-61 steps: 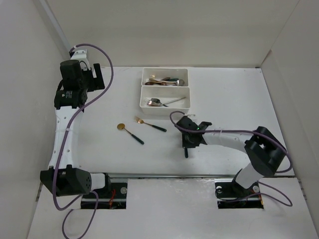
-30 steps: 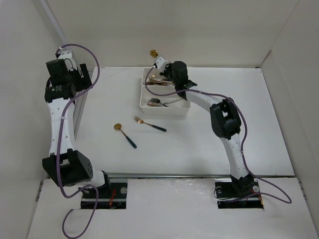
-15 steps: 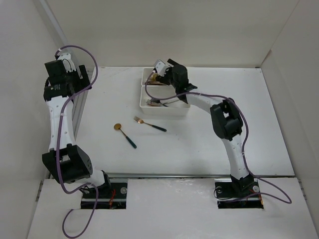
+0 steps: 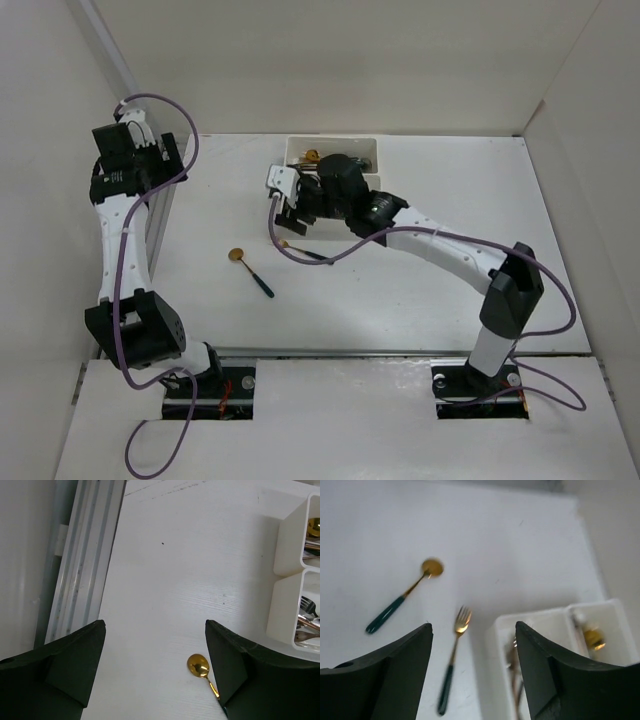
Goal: Sort the eating utensils into containers
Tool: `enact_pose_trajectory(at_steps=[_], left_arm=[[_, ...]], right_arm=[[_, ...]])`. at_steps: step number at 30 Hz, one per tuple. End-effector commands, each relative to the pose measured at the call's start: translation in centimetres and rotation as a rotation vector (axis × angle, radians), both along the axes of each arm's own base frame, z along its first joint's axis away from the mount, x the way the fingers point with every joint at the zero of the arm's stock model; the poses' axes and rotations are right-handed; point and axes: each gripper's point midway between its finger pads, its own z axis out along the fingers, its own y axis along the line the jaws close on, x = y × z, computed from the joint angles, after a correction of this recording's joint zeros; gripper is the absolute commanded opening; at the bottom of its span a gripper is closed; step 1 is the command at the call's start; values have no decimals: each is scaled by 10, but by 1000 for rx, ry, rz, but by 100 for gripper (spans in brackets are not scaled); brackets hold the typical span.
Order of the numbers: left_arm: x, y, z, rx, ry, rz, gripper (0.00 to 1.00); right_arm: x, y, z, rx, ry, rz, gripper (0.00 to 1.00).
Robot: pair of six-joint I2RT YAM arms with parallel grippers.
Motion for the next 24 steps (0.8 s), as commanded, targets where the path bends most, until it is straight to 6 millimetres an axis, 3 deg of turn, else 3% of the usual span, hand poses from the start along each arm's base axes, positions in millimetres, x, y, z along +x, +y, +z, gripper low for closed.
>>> enact_pose_trajectory(at_steps=[1,2,6,12,20,24], left_arm=[[-5,-7,22,-10,-82,-21,79],[-7,-10,22,-22,-84,-24,79],[-10,-10,23,-21,-87,-24,79],[-15,-12,34,-13,-115,-24,79],[-16,-12,32,-7,-106,-29,79],[-17,-8,32,-7,-106,-20,79]], right_arm=[[-38,-24,-128,-244,432,10,71],[-39,-30,-151,-297,484,-24,66],[-34,-43,-197,-393,539,-110,61],[-4,-51,-209,-354,486,-285,60],[1,-59,-244,-424,521,-353,60],[5,-58,-237,-399,510,-379,60]])
